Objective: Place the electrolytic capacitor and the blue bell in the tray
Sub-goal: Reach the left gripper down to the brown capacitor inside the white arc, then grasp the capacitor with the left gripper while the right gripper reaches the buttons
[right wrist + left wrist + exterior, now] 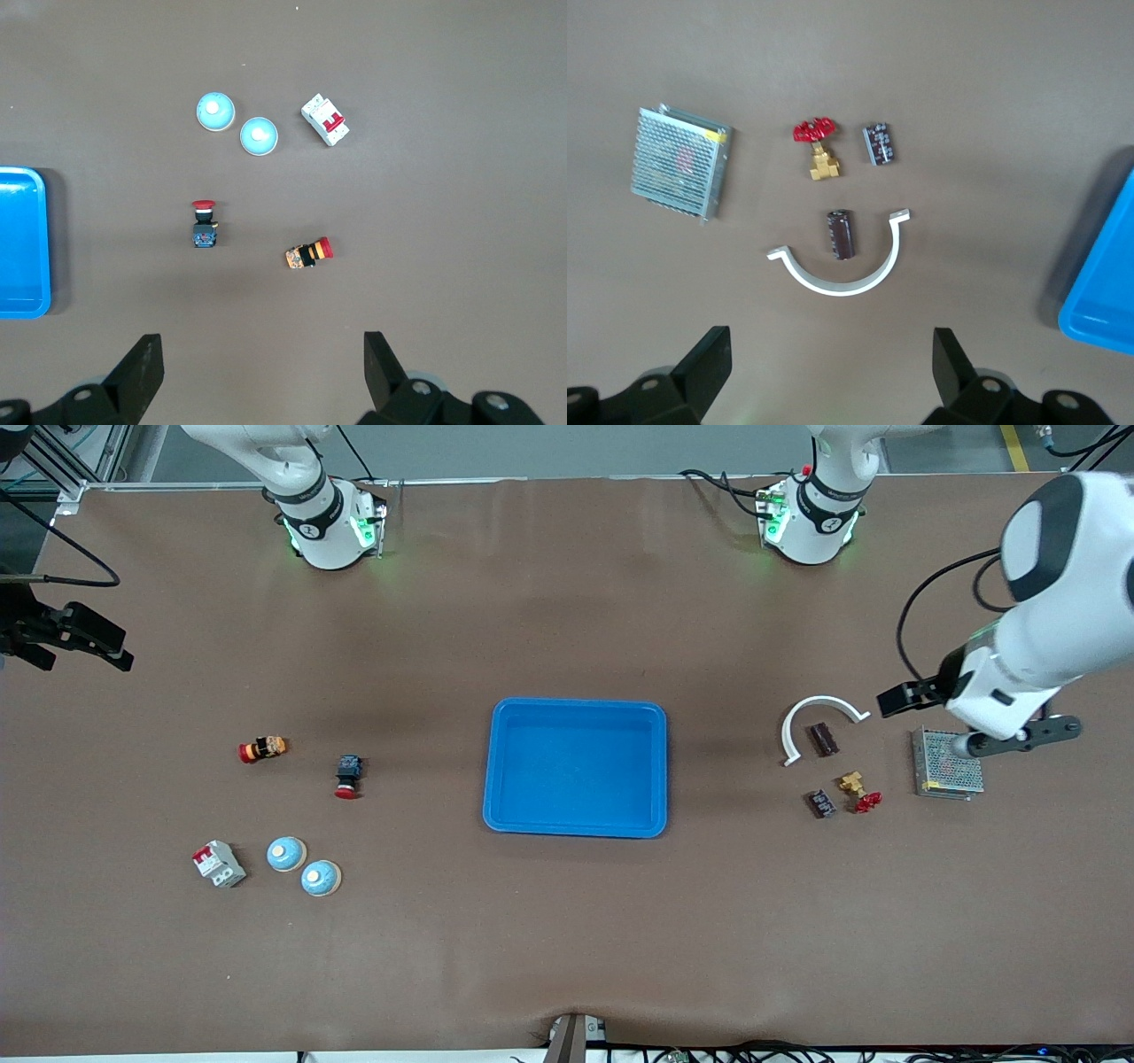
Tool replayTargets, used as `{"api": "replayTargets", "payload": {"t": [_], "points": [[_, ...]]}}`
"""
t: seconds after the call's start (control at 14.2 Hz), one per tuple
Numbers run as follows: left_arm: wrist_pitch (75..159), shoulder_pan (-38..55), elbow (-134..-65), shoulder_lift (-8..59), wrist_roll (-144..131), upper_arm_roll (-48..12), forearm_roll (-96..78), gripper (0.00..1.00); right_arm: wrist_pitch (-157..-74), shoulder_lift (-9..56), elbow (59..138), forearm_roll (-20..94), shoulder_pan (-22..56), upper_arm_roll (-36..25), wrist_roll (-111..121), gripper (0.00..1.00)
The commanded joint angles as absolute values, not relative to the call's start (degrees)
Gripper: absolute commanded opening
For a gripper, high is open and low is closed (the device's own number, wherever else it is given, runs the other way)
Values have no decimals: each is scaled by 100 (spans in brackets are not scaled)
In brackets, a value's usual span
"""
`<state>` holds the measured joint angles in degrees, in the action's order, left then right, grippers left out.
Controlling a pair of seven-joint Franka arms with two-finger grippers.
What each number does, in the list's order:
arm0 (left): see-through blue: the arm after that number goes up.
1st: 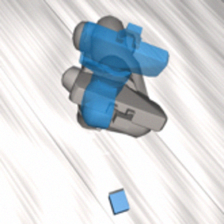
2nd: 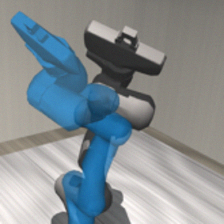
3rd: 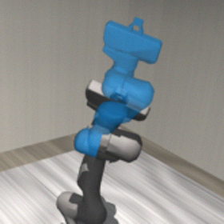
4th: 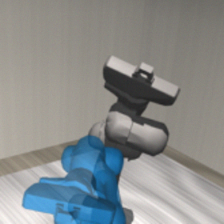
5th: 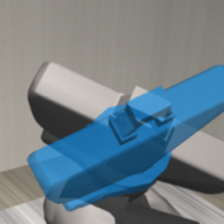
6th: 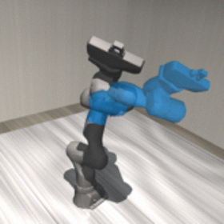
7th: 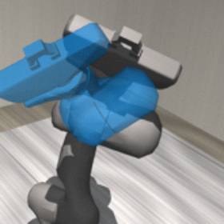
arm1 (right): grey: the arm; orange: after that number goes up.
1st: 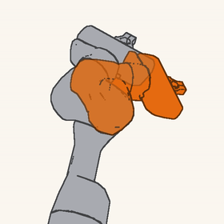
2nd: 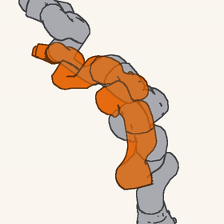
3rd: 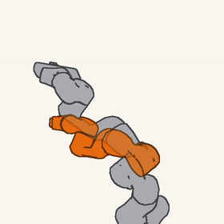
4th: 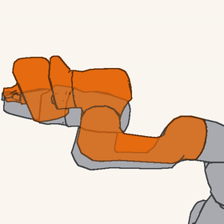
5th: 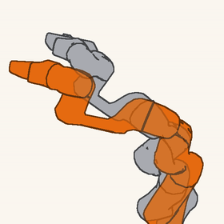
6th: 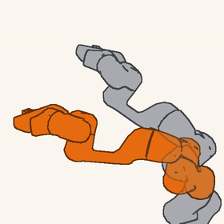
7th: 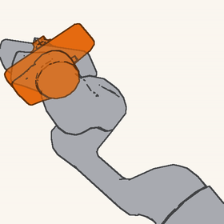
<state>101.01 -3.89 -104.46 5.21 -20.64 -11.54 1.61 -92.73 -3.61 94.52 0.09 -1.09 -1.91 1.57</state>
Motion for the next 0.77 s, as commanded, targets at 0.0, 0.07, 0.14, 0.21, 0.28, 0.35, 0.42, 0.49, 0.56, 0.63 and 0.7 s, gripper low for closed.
{"api": "replayTargets", "payload": {"t": [0.0, 0.07, 0.14, 0.21, 0.28, 0.35, 0.42, 0.49, 0.56, 0.63, 0.7], "points": [[10764, -413, -11212, 325, -2311, -1187, 272, 100, -9185, -404, 9422, -35, -158, -123, 262, 100], [11062, -422, -11476, 316, -2338, -1187, 264, 100, -9176, -378, 9404, -70, -158, -123, 455, 100], [11326, -422, -11696, 308, -2416, -1187, 272, 100, -9176, -334, 9387, -105, -158, -123, 657, 100], [11590, -422, -11916, 308, -2495, -1187, 272, 100, -9176, -299, 9387, -53, -167, -123, 694, 100], [11906, -431, -12170, 316, -2513, -1178, 272, 93, -9184, -247, 9378, -27, -167, -123, 720, 100], [12327, -431, -12469, 316, -2522, -1178, 264, 89, -9211, -176, 9378, -18, -141, -123, 721, 100], [12792, -457, -12767, 343, -2531, -1178, 264, 86, -9263, -89, 9369, -18, -123, -123, 703, 100], [13197, -588, -12988, 386, -2531, -1178, 272, 84, -9316, 77, 9334, -18, -88, -114, 686, 100], [13480, -615, -13138, 448, -2531, -1178, 272, 82, -9447, 244, 9264, -18, -70, -114, 677, 100], [13613, -615, -13218, 544, -2531, -1178, 272, 77, -9631, 394, 9255, -18, -62, -114, 677, 100], [13684, -624, -13236, 632, -2540, -1169, 272, 70, -9850, 552, 9255, -18, -27, -106, 746, 100]]}}
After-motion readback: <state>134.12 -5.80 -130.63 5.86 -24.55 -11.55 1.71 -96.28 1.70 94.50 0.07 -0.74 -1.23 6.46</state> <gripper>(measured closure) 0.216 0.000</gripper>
